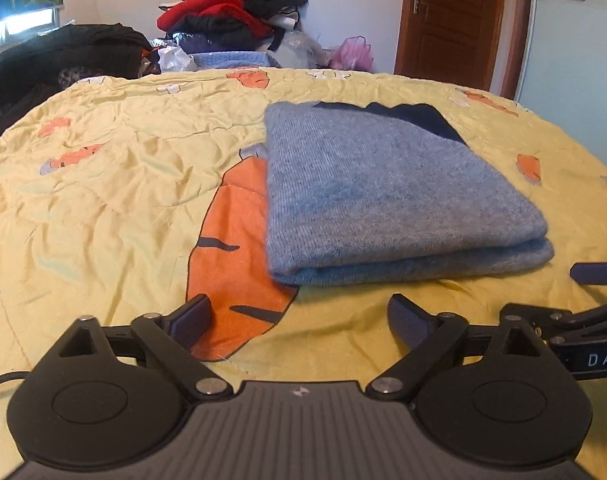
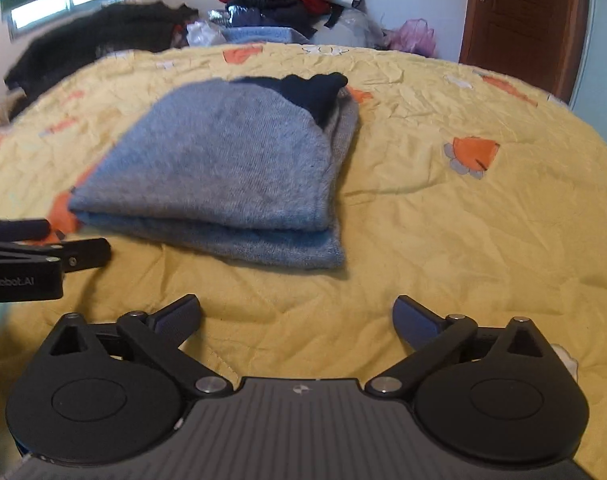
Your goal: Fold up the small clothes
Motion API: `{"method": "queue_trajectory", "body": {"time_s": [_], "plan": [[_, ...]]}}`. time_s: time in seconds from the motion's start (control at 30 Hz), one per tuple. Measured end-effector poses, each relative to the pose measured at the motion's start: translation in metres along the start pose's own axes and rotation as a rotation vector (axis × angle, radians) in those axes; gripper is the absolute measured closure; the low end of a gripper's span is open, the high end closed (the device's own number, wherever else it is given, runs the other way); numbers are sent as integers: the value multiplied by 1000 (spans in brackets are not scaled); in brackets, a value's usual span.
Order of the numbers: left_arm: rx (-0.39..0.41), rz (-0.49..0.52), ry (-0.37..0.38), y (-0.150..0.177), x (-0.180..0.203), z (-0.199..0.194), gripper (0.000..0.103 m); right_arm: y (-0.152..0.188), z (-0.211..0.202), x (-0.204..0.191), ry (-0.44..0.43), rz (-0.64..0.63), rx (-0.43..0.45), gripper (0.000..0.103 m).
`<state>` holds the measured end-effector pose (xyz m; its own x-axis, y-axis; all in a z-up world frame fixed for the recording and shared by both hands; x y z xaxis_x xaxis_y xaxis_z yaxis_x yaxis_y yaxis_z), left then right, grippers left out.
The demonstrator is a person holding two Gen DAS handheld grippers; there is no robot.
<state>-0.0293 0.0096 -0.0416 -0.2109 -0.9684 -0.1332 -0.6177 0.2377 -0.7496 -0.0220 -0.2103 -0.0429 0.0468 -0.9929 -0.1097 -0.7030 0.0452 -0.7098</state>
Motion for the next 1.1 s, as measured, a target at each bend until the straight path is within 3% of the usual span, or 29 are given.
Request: {"method": "queue_trajectory", "body": {"time_s": [0.3,1.1], "plan": [[-36,27,-6,-5,3,7,0,-3,1,12,60,100,64,0],[-24,21,-8,-6,5,10,0,-3,1,14,95,116,82,0]]}}
Point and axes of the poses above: each gripper's, at about its wrist camera, not at the fingertips, and z roughly the way its jaws point, x to its right, y to its underside, the point moved 8 cm from there along z, roughly the way its jaws point, and after that the axes turned 12 degrees about z, right-handed, at the moved point
